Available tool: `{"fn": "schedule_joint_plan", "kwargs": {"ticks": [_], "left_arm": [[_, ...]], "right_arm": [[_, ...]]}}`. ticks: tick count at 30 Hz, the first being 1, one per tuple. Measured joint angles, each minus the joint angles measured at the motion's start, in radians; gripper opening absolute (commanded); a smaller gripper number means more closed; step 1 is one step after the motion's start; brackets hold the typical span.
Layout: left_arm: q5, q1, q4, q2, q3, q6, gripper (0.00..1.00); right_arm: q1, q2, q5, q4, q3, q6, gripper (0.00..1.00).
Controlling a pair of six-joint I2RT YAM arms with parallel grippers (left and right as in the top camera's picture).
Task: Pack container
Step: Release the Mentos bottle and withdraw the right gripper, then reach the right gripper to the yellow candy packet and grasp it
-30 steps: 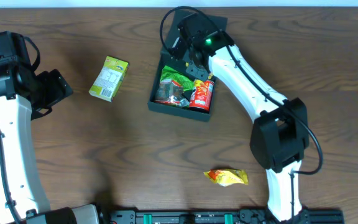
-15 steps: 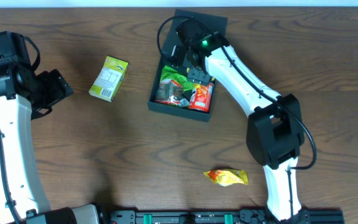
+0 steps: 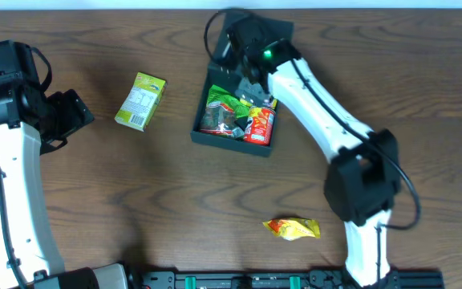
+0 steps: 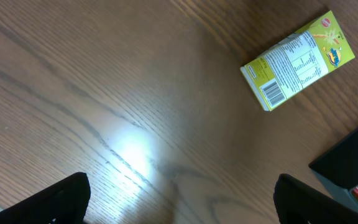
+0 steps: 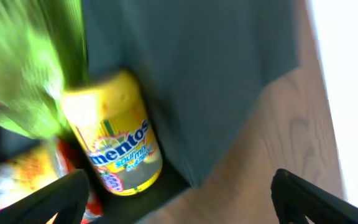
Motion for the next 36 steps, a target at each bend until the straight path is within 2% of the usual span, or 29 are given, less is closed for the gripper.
{"fn": "schedule_joint_plan", "kwargs": {"ticks": [4, 9, 13, 19, 24, 31, 36], "left_arm": [[0.000, 0.000, 0.000, 0.000, 0.000, 0.000, 0.95], [0.000, 0.000, 0.000, 0.000, 0.000, 0.000, 0.95], [0.000, 0.000, 0.000, 0.000, 0.000, 0.000, 0.95], [0.000, 0.000, 0.000, 0.000, 0.000, 0.000, 0.95], [0.000, 0.000, 0.000, 0.000, 0.000, 0.000, 0.95], [0.000, 0.000, 0.001, 0.000, 0.000, 0.000, 0.95], [0.000, 0.000, 0.001, 0.000, 0.000, 0.000, 0.95]], "right_arm": [[0.011, -0.161, -0.074, -0.011, 0.002, 0.274, 0.99], [0.082, -0.289, -0.102, -0.150, 0.021, 0.677, 0.99], [0.173, -0.299, -0.101, -0.298, 0.022, 0.861, 0.99], [0.335, -0.288, 0.024, -0.585, 0.005, 0.912, 0.99], [0.459, -0.297, 0.111, -0.669, -0.065, 0.898, 0.99], [0.490, -0.451, 0.082, -0.566, -0.367, 0.823, 0.99], [0.489, -0.637, -0.137, -0.374, -0.631, 0.649, 0.99]]}}
